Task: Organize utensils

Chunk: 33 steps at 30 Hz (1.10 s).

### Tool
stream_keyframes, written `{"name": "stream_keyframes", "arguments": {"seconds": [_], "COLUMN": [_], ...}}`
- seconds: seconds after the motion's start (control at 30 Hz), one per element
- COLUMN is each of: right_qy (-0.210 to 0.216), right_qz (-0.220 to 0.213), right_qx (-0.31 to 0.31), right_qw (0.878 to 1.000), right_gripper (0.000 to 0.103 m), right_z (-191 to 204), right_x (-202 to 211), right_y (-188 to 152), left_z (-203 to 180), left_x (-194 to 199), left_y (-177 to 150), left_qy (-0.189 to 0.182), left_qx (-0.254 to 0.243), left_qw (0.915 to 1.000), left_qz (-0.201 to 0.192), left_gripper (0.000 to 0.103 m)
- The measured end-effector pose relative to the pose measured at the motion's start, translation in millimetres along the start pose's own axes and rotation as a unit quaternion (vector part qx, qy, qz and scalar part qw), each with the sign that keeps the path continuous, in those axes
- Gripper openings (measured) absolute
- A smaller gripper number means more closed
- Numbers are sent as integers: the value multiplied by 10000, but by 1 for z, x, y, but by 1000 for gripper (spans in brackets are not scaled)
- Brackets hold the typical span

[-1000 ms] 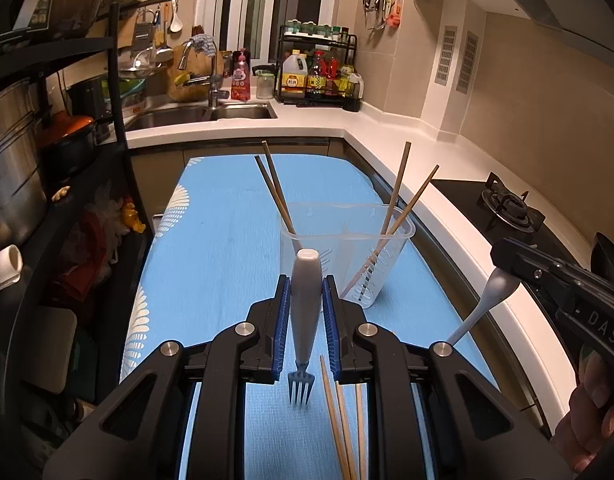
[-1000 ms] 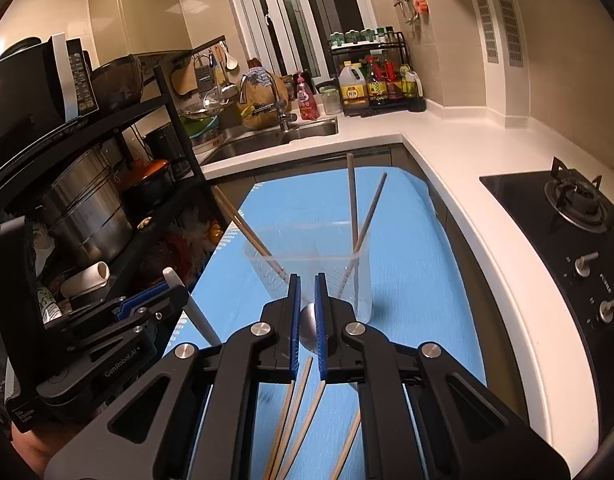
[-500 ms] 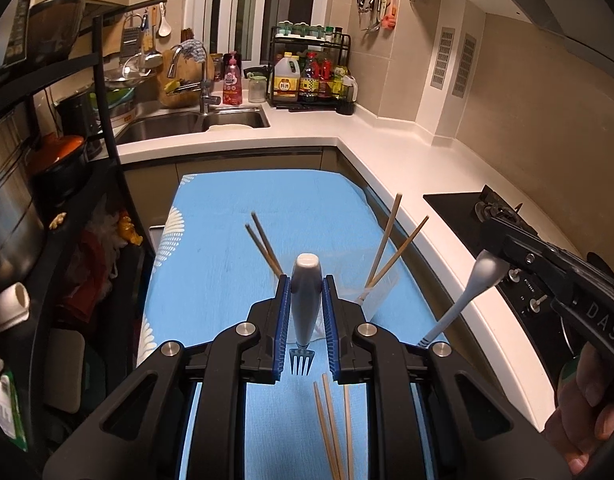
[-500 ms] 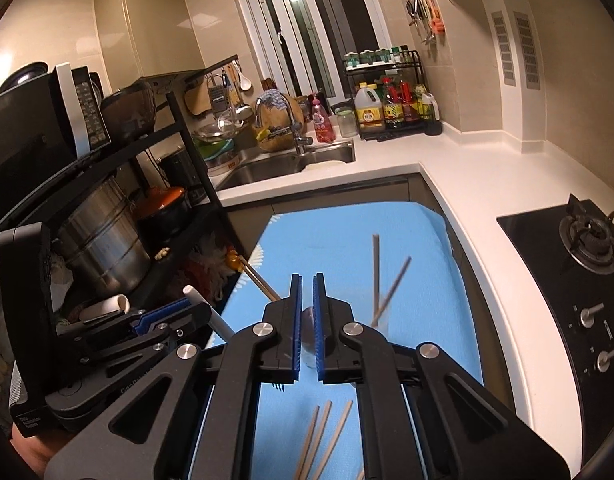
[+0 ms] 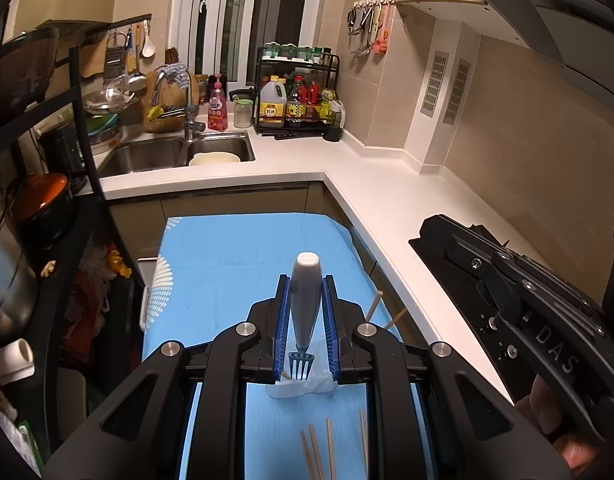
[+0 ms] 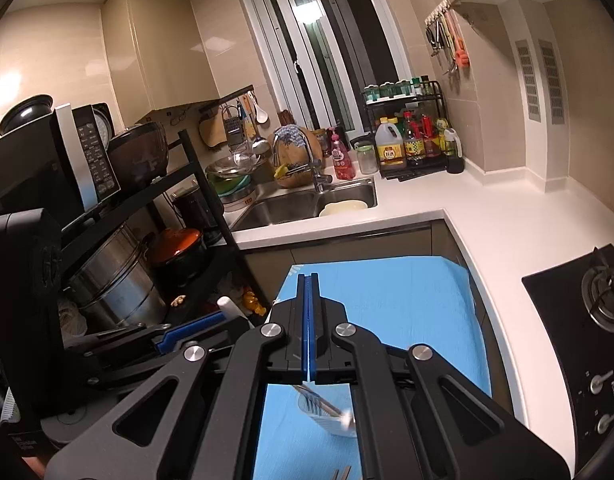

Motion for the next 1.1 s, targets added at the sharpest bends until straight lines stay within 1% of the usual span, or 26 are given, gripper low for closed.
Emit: {"name": "stream_keyframes", "arguments": {"seconds": [0.07,0.17,0.23,0.33,0.37,0.47,0.57,0.73,0.87,0.9,1.0,1.1], "right_qy": [-72,-39,-122,-97,-116,-171,-179,-142,-154,-163,-154,-201], "right_qz": [120,262,275,342,344,381,557,976,1307,1385,1619,1775], "right_qx": [-22,-130,-133,-152,-95,-84,-150,-345,-434,-462,-492,-473], "right_qw": [9999,9996,9995,9993,9993,9991,9982,9945,9903,9892,9855,9828], "right_gripper": [0,0,0,1,5,5,5,5,5,5,5,5], "right_z": [-6,-18,-28,-37,-38,-43,-46,-45,-39,-36,-25,-16], "right_x": [-14,-23,-25,-22,-20,-15,-15,-16,-14,-13,-8,-6], "right_y": [-9,-28,-41,-65,-74,-98,-126,-183,-232,-244,-280,-312], "left_z": [6,13,17,18,16,11,5,-2,0,1,5,10], "left_x": [-14,-32,-39,-42,-40,-30,-15,13,34,39,52,53], "left_y": [-3,-19,-23,-26,-25,-16,-4,4,-2,-5,-18,-36], "left_qy": [-31,-101,-128,-247,-277,-397,-468,-437,-439,-438,-420,-407], "left_qx": [73,135,160,148,120,80,42,-69,-47,-44,-17,-27], "left_qw": [9999,9996,9994,9992,9993,9991,9989,9986,9985,9985,9984,9988], "left_qz": [74,230,285,267,238,98,-60,-272,-337,-338,-365,-288], "left_gripper": [16,16,16,16,16,16,15,15,12,0,0,0]}}
Point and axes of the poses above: each gripper's, at about its wrist camera, not at the fingertips, and x roughly against the way its jaws point, z to its left, y to its top, the point moved 9 cm from there along -x, roughly the way its jaws point, and after that the axes turned 14 degrees about -y, right-handed, at the moved point
